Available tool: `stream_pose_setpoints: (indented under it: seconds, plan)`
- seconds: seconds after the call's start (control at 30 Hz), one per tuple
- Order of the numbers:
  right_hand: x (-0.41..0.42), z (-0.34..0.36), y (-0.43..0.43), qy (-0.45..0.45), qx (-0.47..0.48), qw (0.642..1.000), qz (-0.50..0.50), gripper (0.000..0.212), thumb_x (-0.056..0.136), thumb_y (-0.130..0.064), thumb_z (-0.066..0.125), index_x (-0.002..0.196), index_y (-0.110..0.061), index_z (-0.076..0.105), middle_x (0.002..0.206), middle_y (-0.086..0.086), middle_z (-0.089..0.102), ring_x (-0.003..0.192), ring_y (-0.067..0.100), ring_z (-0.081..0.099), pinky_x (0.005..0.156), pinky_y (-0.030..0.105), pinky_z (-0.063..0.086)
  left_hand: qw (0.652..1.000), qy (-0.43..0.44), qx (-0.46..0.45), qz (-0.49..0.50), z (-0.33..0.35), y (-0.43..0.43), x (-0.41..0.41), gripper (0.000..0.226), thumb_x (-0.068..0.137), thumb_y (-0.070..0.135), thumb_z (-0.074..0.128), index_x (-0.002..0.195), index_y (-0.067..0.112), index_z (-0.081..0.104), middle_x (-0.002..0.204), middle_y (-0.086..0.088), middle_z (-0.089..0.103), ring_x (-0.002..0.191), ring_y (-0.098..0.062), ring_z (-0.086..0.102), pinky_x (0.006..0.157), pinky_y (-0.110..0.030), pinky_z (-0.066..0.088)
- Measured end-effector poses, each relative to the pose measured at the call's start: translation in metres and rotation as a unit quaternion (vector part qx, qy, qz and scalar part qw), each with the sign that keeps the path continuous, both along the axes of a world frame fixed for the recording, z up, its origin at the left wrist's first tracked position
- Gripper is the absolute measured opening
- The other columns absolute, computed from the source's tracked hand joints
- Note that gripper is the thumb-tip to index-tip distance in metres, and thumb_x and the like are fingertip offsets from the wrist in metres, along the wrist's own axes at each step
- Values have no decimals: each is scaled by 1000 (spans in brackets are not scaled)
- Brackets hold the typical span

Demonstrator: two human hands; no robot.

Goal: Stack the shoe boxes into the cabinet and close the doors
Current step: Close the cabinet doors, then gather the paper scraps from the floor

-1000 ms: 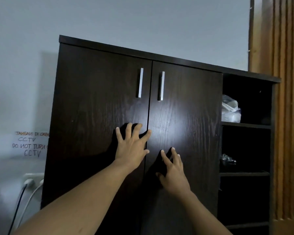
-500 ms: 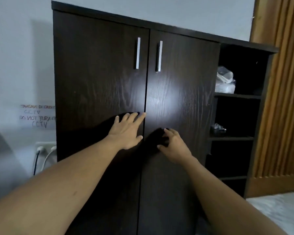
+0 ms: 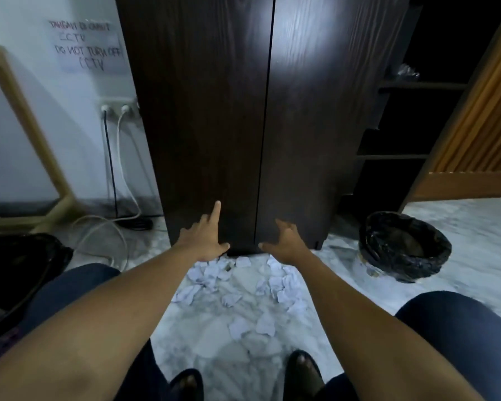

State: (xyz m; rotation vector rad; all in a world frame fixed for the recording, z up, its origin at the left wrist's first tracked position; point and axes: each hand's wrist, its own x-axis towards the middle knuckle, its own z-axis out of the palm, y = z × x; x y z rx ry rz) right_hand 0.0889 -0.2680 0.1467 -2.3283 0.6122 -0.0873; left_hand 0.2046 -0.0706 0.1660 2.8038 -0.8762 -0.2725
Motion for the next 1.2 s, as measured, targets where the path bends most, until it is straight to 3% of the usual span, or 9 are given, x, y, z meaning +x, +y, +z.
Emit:
stream_pose_setpoints:
  seconds: [0.13, 0.27, 0.43, 0.53, 0.67, 0.87, 0.97, 1.07, 1.2]
  plan:
    - [-14, -89, 13, 58, 41, 997, 1, 93, 85, -41, 74, 156, -9, 22, 162, 12, 16, 147, 26, 28, 118, 34, 29, 997, 62, 2, 39, -69, 25, -8, 113, 87, 57, 63, 153, 31, -24, 156, -8, 30, 133, -34, 45, 102, -52, 44]
    - [-27, -177, 23, 151, 42, 987, 28, 91, 90, -49, 65, 158, -16, 15, 164, 12, 8, 149, 29, 24, 118, 41, 29, 991, 106, 80, 24, -151, 39, -16, 106, 89, 61, 56, 156, 27, -18, 163, -7, 17, 143, -34, 32, 111, -53, 33]
    - [-28, -258, 40, 193, 47, 980, -13, 95, 88, -66, 56, 159, -28, 4, 167, 3, -4, 153, 29, 1, 119, 55, 18, 977, 156, 125, 71, -230, 43, -5, 101, 92, 62, 50, 157, 22, -17, 165, -7, 10, 149, -32, 18, 115, -53, 24]
    - [-27, -286, 61, 173, 44, 983, -29, 100, 86, -69, 54, 158, -29, -2, 166, 2, -9, 153, 29, -8, 121, 54, 8, 956, 238, 90, 144, -267, 43, -3, 99, 92, 60, 53, 158, 23, -11, 166, -8, 9, 150, -32, 17, 116, -52, 26]
    - [-15, -314, 78, 146, 71, 986, -40, 101, 88, -62, 59, 158, -27, -5, 165, 3, -16, 153, 29, -12, 123, 45, 2, 944, 281, 95, 143, -301, 46, -10, 91, 95, 55, 51, 159, 25, -8, 166, -4, 8, 151, -28, 13, 119, -53, 21]
    - [43, -337, 74, 123, 25, 992, 22, 84, 97, -48, 53, 158, -25, -1, 166, 5, -12, 154, 26, -10, 125, 42, 1, 976, 124, -18, 179, -323, 39, 16, 75, 94, 46, 56, 155, 18, 25, 154, -7, 38, 140, -28, 36, 114, -49, 33]
    - [78, -342, 66, 84, 2, 992, 96, 81, 98, -45, 52, 159, -26, 2, 166, -2, -14, 154, 21, -4, 125, 42, 14, 974, 33, -61, 217, -328, 37, 55, 75, 86, 45, 65, 147, 13, 36, 146, -12, 46, 136, -34, 39, 108, -55, 37]
    - [110, -340, 50, 36, -5, 982, 184, 85, 93, -57, 53, 157, -35, 0, 166, -9, -13, 154, 18, 6, 117, 35, 30, 960, 10, -81, 266, -332, 38, 88, 93, 79, 56, 68, 151, 14, 28, 154, -13, 33, 144, -37, 25, 114, -59, 27]
    - [159, -342, 12, 3, -83, 970, 228, 94, 85, -76, 46, 157, -31, 8, 167, 1, 1, 154, 20, 0, 124, 45, 9, 978, 67, -14, 197, -345, 46, 116, 136, 59, 83, 67, 158, 24, -5, 167, -5, -8, 152, -33, -15, 118, -61, 0]
